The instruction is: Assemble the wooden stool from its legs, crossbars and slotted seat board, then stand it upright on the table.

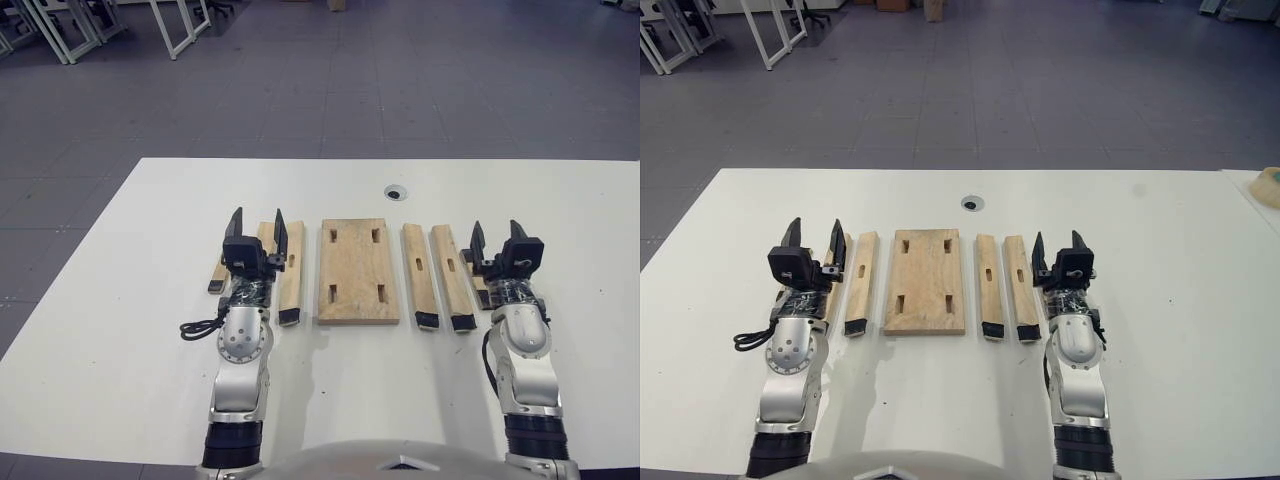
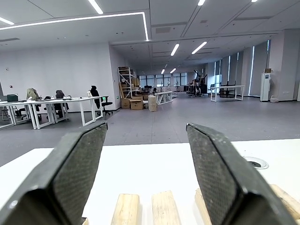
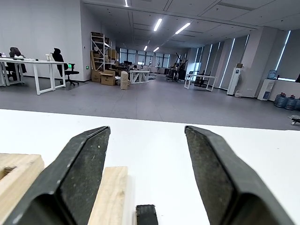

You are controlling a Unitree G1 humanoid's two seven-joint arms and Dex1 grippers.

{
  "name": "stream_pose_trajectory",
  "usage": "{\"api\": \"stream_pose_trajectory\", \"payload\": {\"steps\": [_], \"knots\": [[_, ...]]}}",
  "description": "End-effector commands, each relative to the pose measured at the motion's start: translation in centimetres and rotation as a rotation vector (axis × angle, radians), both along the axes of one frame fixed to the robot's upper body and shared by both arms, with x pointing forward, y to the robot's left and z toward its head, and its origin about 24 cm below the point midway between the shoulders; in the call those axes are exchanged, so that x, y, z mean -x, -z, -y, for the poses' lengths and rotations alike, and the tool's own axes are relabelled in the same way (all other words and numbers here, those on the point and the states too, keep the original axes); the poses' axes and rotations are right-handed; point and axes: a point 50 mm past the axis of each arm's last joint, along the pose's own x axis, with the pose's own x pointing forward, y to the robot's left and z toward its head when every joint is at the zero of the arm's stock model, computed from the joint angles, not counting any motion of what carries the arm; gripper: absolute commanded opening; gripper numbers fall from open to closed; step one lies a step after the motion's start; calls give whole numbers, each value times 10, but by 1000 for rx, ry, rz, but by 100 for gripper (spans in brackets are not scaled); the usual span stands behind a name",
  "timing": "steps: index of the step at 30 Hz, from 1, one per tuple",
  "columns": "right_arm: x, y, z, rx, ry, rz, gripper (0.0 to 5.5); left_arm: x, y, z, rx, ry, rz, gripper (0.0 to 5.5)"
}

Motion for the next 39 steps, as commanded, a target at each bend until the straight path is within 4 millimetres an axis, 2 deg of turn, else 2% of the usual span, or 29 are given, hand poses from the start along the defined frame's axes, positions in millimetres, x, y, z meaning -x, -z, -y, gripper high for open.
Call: {"api": "stream_pose_trajectory", "payload": {"steps": [1, 4, 8, 10, 17, 21, 26, 31, 34, 37, 39], "knots": [[-2, 0, 2, 24, -32, -22, 293, -2, -2, -3, 3, -22, 16, 313], [7, 12, 11, 12, -61, -107, 293, 0, 1, -3, 14, -31, -1, 313], [34, 29, 32, 20, -36, -218, 293, 2, 4, -3, 4, -2, -20, 313], [42, 37, 37, 22, -43, -267, 293, 2, 5, -5, 1, -2, -26, 313], [46, 56, 35, 5, -109, -442, 293, 0, 4, -8, -3, -20, -26, 313], [48, 68, 37, 21, -113, -546, 293, -4, -2, -12, 1, -44, 3, 313], [51, 78, 37, -70, -85, -640, 293, -4, 0, -16, 20, -65, -7, 313], [56, 88, 29, -211, -126, -744, 183, -10, -3, -12, -29, -26, 20, 309], [56, 94, 37, -207, -114, -785, 129, -19, -6, -12, 73, -59, 26, 309], [51, 99, 39, -217, -94, -791, 128, -24, -11, -9, 109, -40, 37, 309], [37, 83, 40, -218, -82, -670, 128, -28, -18, -11, 159, -40, 53, 309]]}}
